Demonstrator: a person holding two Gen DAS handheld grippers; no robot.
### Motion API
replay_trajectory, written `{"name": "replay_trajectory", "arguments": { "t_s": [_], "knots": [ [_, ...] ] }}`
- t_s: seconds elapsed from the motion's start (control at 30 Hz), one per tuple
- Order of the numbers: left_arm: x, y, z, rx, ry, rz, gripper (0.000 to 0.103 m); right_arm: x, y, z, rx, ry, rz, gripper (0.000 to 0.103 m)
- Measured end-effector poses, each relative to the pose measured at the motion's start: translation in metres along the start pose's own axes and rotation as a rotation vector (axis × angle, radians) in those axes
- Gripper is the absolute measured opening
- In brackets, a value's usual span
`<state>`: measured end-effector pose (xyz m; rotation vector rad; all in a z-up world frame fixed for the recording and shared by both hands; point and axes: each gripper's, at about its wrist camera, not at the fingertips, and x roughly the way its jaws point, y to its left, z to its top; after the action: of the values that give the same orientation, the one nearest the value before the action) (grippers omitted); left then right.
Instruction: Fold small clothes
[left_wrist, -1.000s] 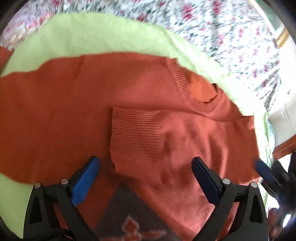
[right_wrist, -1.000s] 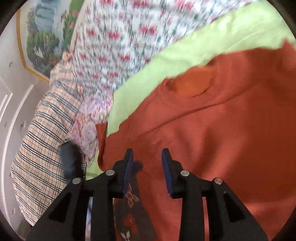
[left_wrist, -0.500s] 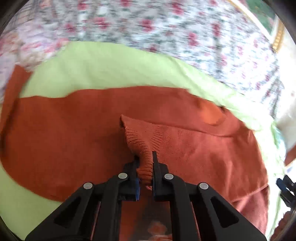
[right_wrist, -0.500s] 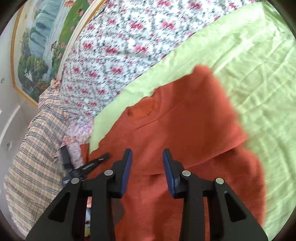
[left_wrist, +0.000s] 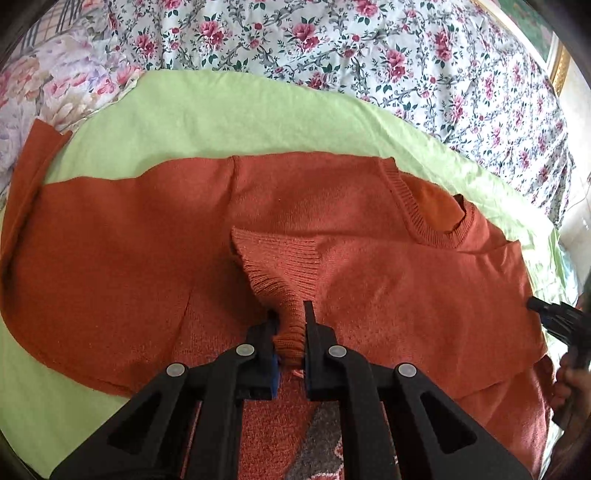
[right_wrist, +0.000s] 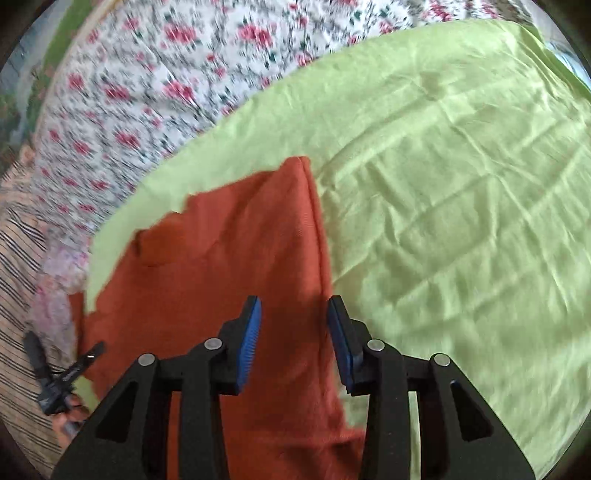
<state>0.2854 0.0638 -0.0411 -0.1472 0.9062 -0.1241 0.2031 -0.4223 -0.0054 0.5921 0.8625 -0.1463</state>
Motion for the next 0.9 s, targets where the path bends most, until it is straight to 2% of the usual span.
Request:
{"name": "replay_trajectory", "arguments": {
  "t_s": [0.07, 0.1, 0.13, 0.17, 0.23, 0.3, 0.4, 0.47, 0.6, 0.7, 0.73, 0.8, 0.83, 0.9],
  "knots": [
    [0.001, 0.0, -0.001, 0.006, 0.004, 0.002, 0.008, 0.018, -0.004, 0.004, -0.014, 0.044, -0.024, 0.039],
    [0.002, -0.002, -0.001, 0.01, 0.007, 0.004, 0.007, 0.022, -0.004, 0.006, -0.027, 0.05, -0.023, 0.03],
    [0.002, -0.004, 0.0, 0.014, 0.008, 0.001, 0.007, 0.023, -0.003, 0.007, -0.049, 0.048, -0.03, 0.016],
    [0.002, -0.006, 0.001, 0.017, 0.007, -0.004, 0.007, 0.021, -0.001, 0.01, -0.071, 0.047, -0.04, 0.01],
    [0.001, -0.013, 0.003, 0.028, 0.0, -0.03, 0.008, 0.007, -0.004, 0.015, -0.067, 0.01, -0.024, 0.01],
    [0.006, -0.02, 0.001, 0.054, 0.003, -0.005, 0.008, -0.003, -0.007, 0.017, -0.068, -0.027, -0.035, 0.009],
    [0.022, -0.015, -0.002, 0.041, 0.042, 0.01, 0.008, 0.009, -0.012, 0.013, -0.07, -0.002, -0.074, 0.009],
    [0.021, -0.008, -0.005, 0.019, 0.047, -0.021, 0.01, 0.014, -0.012, 0.009, -0.074, 0.011, -0.092, 0.01],
    [0.008, 0.002, -0.007, 0.008, 0.039, -0.022, 0.022, -0.012, -0.005, 0.005, -0.035, -0.053, -0.115, 0.021],
    [-0.006, 0.011, -0.014, 0.013, 0.025, 0.01, 0.023, -0.033, 0.012, -0.011, -0.056, -0.073, -0.048, 0.036],
    [-0.014, 0.016, -0.016, 0.016, 0.014, 0.036, 0.024, -0.038, 0.018, -0.02, -0.069, -0.069, -0.02, 0.036],
    [-0.025, 0.027, -0.017, 0.009, 0.0, 0.065, 0.036, -0.042, 0.034, -0.039, -0.106, -0.045, 0.046, 0.036],
    [-0.03, 0.034, -0.016, 0.001, -0.005, 0.076, 0.039, -0.041, 0.043, -0.05, -0.125, -0.023, 0.071, 0.037],
    [-0.041, 0.053, -0.008, -0.018, -0.027, 0.152, 0.053, -0.037, 0.056, -0.067, -0.148, 0.017, 0.116, 0.038]
  ]
}}
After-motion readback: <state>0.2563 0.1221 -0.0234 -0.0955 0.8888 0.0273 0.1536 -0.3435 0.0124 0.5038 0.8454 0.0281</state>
